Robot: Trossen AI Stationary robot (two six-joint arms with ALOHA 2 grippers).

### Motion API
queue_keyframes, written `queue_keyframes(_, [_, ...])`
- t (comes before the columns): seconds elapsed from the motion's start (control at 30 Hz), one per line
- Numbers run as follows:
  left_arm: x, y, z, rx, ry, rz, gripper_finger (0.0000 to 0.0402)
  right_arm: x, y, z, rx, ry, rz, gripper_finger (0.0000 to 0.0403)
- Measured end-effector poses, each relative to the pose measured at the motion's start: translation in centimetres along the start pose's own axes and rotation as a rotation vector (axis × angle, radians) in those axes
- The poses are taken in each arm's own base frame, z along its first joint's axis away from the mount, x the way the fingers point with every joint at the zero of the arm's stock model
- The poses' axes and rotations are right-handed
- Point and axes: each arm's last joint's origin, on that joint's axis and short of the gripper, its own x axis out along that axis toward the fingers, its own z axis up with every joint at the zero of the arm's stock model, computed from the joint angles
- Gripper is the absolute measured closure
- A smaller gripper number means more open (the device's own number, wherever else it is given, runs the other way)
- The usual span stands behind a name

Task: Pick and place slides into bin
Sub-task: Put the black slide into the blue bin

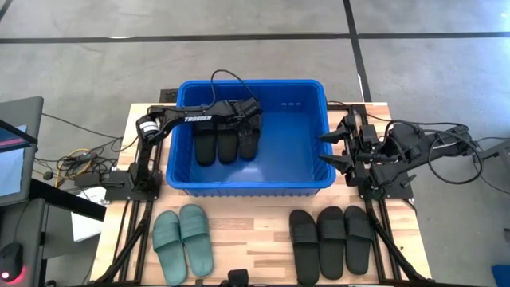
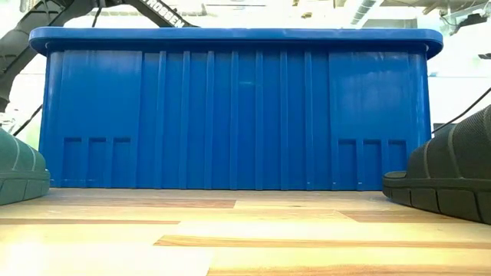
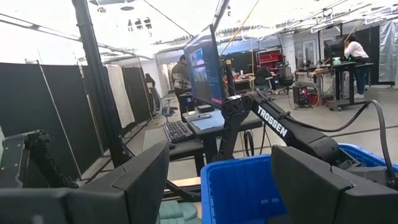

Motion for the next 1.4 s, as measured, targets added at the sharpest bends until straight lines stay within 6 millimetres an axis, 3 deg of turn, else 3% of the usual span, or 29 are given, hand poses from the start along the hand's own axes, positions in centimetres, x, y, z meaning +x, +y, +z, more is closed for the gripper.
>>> queue_keyframes(0.47, [-1.6,0.3,0.8,-0.01,0.0,-0.093,0.0209,0.0,0.0,-0.3,-0.006,0.029,-0.002,0.0137])
queue_keyframes(0.93, [-1.3,2.9,0.6,-0.276,-0.046,-0.046,0.0209,0.0,0.0,-0.6,-0.014,0.061,0.018,0.0137])
queue_keyframes(1.4, [-1.3,2.8,0.4,-0.164,-0.023,-0.047,0.0209,0.0,0.0,-0.8,-0.002,0.083,0.018,0.0137])
